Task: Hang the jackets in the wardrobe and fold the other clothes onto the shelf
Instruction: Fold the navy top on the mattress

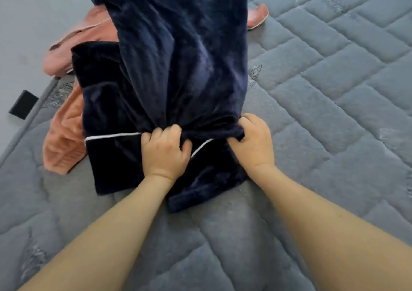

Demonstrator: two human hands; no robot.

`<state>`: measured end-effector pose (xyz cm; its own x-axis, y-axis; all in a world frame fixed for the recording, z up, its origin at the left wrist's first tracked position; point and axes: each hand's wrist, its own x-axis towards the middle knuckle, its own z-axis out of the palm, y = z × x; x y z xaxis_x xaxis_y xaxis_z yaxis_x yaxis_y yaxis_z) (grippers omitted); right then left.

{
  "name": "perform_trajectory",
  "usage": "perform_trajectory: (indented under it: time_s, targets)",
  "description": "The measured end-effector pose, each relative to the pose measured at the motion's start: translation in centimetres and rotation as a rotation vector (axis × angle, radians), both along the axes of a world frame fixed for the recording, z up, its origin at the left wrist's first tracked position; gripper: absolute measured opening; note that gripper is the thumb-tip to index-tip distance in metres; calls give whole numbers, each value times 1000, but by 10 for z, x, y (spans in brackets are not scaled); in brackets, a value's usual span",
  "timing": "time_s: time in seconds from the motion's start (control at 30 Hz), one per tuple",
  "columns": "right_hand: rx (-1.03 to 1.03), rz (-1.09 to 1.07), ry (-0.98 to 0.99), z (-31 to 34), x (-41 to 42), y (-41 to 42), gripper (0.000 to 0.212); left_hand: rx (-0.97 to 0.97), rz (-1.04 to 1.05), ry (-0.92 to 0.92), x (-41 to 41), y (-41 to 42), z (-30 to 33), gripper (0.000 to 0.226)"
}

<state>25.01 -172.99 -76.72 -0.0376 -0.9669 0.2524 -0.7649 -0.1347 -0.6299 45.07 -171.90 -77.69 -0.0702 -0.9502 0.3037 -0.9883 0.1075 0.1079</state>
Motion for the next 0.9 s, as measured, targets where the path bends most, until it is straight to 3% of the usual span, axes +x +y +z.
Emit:
perform_trajectory:
  time_s: [0.17, 0.33, 0.47, 0.57, 0.63, 0.73, 0.83, 0.9]
  targets:
    - [91, -80, 39, 12, -7, 78, 16, 44, 12, -76, -14, 35, 18, 24]
    - [223, -68, 289, 28, -34, 168, 18, 210, -6, -55, -36, 128, 37, 27]
    - [444, -99, 379, 54, -78, 246, 15, 211, -177, -18, -61, 208, 79, 29]
    - [486, -273, 116, 95, -113, 290, 13, 276, -350, -76, -90, 261, 123, 40]
    - [369, -354, -170, 133, -135, 312, 17, 483, -410, -67, -115, 287, 158, 46]
    - [277, -530, -437, 197, -163, 347, 27, 788, -482, -21, -155, 313, 223, 44]
    - [167, -754, -710, 256, -188, 390, 27, 824, -494, 114, -191, 338, 293, 33]
    - [54, -874, -853, 294, -207, 424, 28, 741, -502, 104, -209, 358, 332, 16]
